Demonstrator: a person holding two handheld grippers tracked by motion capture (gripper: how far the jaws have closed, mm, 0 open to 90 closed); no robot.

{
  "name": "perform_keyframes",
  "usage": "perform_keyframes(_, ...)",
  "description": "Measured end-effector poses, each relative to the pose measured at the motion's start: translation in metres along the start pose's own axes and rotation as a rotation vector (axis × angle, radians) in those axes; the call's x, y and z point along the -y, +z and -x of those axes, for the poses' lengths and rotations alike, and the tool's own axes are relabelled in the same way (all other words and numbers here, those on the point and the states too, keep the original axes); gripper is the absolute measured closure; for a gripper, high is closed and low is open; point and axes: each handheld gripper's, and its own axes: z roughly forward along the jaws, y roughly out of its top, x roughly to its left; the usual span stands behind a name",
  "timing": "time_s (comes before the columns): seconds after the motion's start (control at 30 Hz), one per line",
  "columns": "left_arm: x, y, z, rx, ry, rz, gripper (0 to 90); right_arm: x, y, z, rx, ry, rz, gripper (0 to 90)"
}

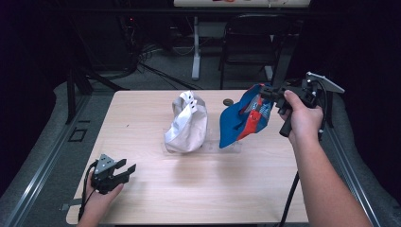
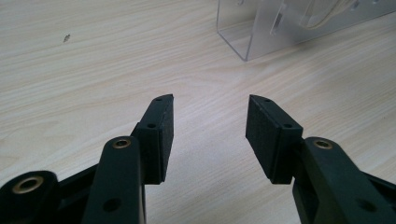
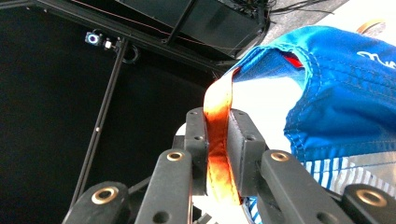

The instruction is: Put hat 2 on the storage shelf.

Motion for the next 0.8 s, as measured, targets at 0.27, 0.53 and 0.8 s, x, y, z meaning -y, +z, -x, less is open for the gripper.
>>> perform_keyframes(0.27,-0.0002,-0.0004,-0.0005,-0.004,0.002,-0.004,52.1,-0.0019,-0.0035,0.0022,0.013,-0.005,0.004,79.1)
perform_keyframes(0.53,-0.0002,-0.0002,-0.0004,-0.006,0.001,0.002,52.2,-0.0031,-0.0056,0.0027,0.027,-0.015,-0.004,79.1)
perform_keyframes(0.8,-0.0003,-0.0002,-0.0008,-0.008,0.004,0.003,52.2,-0.0001,0.0013,0.0062,0.019,-0.006,-0.013,79.0)
